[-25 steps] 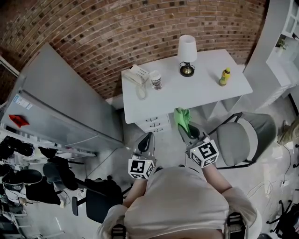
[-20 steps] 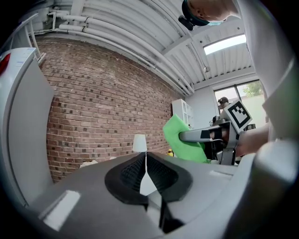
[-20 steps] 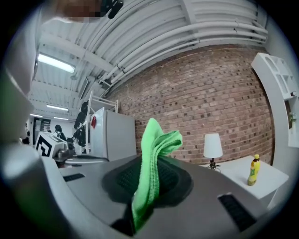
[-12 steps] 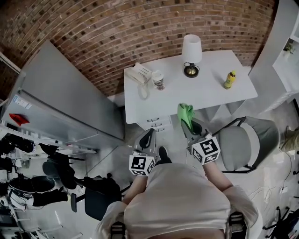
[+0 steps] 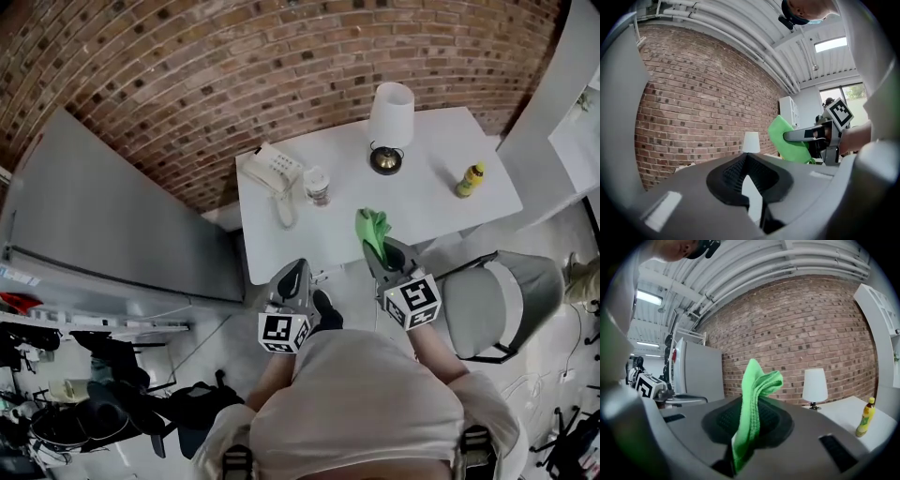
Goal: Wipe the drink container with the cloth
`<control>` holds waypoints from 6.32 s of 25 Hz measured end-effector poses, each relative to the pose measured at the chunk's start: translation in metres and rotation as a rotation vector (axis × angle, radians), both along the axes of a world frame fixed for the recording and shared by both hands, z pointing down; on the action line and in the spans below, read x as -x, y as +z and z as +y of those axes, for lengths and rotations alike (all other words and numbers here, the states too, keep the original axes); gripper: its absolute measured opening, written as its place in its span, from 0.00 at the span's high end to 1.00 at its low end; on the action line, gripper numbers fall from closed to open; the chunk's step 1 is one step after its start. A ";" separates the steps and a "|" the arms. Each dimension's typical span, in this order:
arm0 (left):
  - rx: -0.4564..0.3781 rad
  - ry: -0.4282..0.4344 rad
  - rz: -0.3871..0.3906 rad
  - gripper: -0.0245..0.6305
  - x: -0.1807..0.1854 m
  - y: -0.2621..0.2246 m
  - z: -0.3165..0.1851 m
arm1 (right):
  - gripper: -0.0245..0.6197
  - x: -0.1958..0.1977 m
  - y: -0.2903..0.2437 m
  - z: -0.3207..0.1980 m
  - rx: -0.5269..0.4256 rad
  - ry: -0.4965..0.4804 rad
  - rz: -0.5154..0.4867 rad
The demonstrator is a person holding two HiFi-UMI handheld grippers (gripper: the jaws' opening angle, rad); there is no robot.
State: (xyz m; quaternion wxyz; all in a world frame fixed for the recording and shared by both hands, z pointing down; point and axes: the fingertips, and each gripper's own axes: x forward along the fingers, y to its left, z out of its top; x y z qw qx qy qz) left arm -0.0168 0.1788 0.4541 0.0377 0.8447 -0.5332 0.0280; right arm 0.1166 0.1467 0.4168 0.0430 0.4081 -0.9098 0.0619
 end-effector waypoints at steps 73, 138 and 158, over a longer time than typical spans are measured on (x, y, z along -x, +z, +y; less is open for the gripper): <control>0.384 0.476 -0.435 0.38 -0.011 0.276 -0.306 | 0.90 0.073 0.097 -0.280 0.256 -0.017 0.131; 0.360 0.476 -0.406 0.39 -0.014 0.276 -0.308 | 0.90 0.138 0.157 -0.217 0.586 -0.373 0.292; 0.356 0.499 -0.375 0.39 -0.014 0.276 -0.309 | 0.90 0.101 0.183 -0.298 0.655 -0.162 0.201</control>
